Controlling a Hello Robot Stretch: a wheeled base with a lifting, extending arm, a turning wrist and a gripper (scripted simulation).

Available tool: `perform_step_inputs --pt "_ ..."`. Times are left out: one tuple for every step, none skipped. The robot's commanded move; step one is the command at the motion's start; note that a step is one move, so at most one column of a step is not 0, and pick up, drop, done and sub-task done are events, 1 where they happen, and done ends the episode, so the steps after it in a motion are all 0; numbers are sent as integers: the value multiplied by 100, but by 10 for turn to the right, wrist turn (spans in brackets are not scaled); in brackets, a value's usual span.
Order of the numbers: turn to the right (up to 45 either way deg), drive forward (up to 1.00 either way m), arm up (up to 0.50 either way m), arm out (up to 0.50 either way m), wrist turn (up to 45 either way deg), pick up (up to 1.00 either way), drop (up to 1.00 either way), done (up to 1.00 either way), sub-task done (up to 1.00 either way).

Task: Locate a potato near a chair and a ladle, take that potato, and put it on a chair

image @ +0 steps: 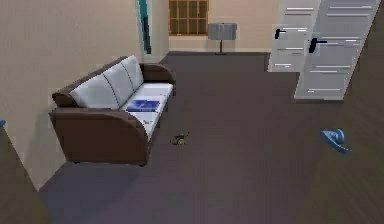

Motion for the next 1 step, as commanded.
perform_step_inputs --pt "0 100 0 0 0 0 0 0 0"
